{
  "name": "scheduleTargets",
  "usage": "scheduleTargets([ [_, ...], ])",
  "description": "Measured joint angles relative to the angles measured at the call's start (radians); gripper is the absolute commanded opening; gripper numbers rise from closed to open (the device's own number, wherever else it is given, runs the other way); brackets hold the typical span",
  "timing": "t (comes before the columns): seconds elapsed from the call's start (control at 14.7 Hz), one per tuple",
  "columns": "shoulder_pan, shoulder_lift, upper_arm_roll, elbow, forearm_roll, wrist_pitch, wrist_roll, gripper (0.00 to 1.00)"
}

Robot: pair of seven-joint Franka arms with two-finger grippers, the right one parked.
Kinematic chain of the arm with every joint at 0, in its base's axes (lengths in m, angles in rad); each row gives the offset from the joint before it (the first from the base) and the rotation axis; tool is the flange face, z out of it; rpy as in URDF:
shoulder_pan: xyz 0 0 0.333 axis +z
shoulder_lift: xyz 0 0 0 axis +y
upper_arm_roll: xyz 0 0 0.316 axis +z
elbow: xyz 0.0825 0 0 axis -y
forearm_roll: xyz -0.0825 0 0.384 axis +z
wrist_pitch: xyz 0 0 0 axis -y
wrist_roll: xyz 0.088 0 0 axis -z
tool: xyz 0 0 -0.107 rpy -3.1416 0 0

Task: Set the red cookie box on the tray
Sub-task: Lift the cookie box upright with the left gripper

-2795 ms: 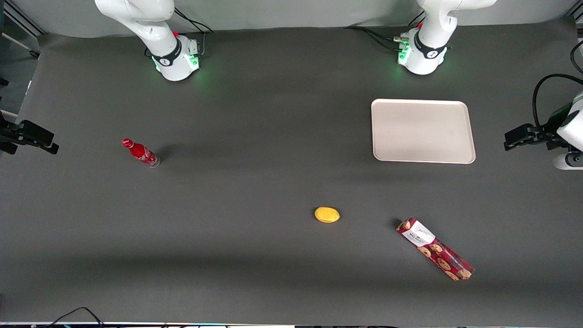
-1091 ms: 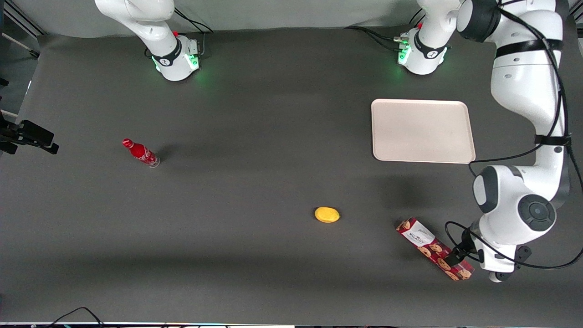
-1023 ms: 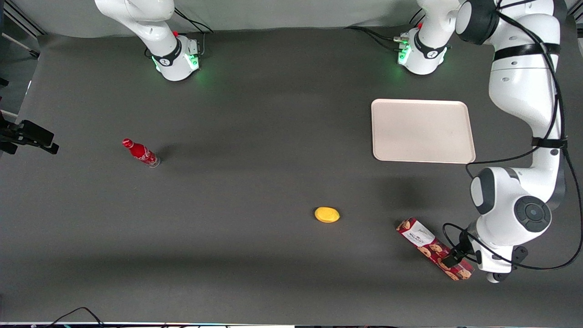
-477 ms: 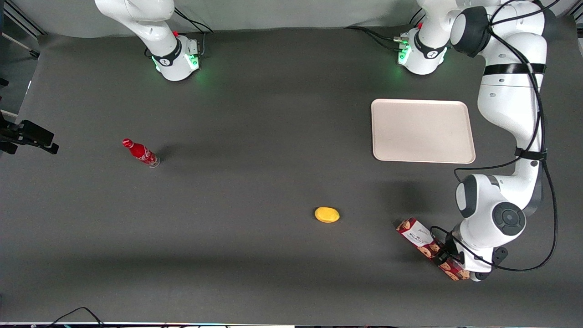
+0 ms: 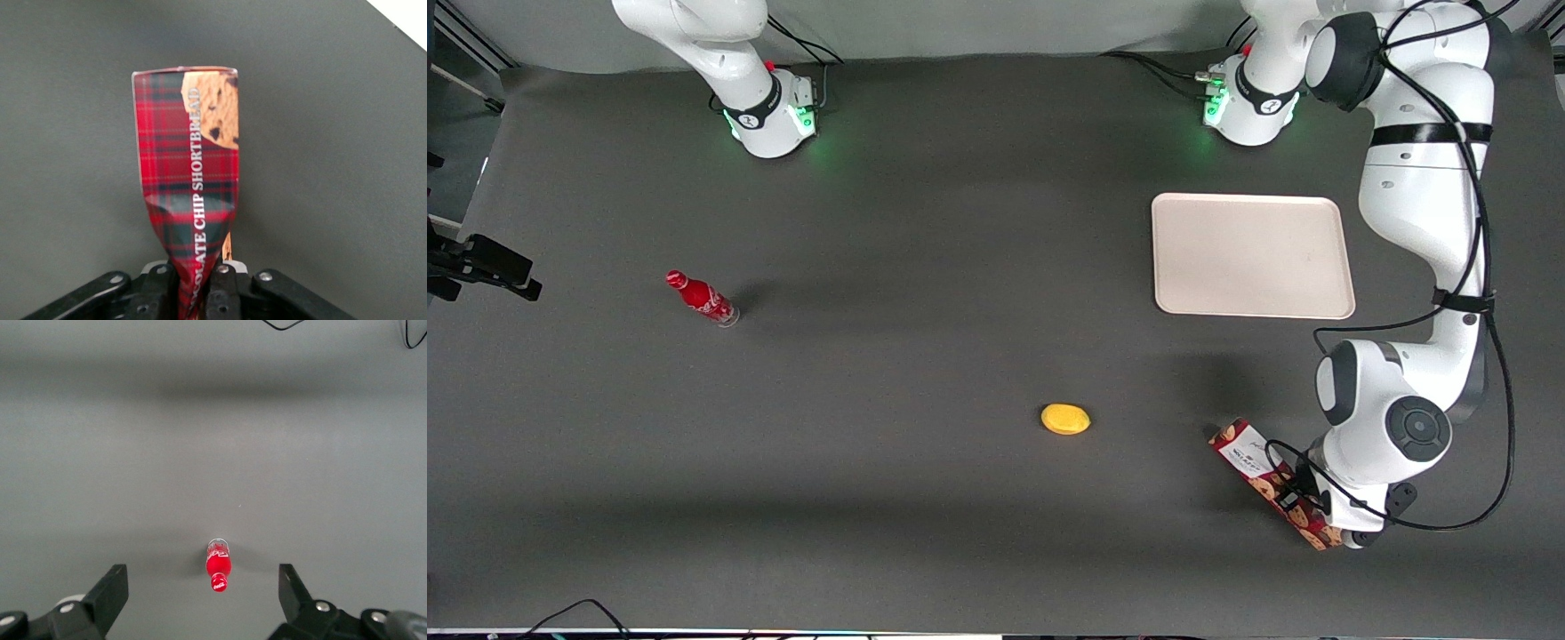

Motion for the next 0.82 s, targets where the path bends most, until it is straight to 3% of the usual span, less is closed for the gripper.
scheduleTargets([
  [0.55,0.003,-0.212,0.001,0.174,0.000,-0.552,0.028,0.00],
  [0.82,0.009,-0.333,0.024,0.226,0.005,-0.873,0.331,0.00],
])
